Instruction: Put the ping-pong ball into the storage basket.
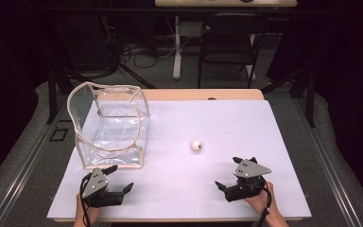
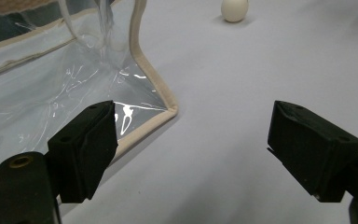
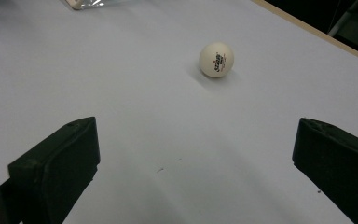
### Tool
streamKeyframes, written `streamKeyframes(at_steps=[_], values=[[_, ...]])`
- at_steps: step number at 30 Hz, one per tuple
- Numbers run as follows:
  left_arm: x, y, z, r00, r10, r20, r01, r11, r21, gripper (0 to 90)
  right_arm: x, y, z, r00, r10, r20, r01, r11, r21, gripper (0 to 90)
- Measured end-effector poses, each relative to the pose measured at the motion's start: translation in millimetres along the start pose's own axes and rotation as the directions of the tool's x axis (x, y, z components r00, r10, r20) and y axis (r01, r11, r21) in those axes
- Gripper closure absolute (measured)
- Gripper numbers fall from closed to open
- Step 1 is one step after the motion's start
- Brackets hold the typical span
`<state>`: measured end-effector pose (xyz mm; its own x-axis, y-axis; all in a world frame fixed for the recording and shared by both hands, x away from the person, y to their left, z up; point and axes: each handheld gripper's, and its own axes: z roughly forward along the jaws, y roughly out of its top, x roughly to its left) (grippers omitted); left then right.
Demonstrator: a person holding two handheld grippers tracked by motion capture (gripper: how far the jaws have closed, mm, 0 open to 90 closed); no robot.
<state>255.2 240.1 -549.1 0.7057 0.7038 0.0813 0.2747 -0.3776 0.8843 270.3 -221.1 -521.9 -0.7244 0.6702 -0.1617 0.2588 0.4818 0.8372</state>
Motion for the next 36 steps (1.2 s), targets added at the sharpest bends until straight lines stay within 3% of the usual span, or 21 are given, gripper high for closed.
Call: streamKeyframes(at_steps=[14,36], values=[[-1.0,0.4,0.7,1.0000,0.004,0.003,-0.004,1.0000,0.000,16.3,-6.6,16.7,16.4,0.9992,0.003,-0.040,-0.002,1.000,0.017,0.3],[-1.2,0.4,1.2,0.9999,0.007,0.007,-0.007,1.0000,-0.002,16.3,-15.8,41.7,39.9,0.9991,0.007,-0.041,-0.006,1.000,0.030,0.5]])
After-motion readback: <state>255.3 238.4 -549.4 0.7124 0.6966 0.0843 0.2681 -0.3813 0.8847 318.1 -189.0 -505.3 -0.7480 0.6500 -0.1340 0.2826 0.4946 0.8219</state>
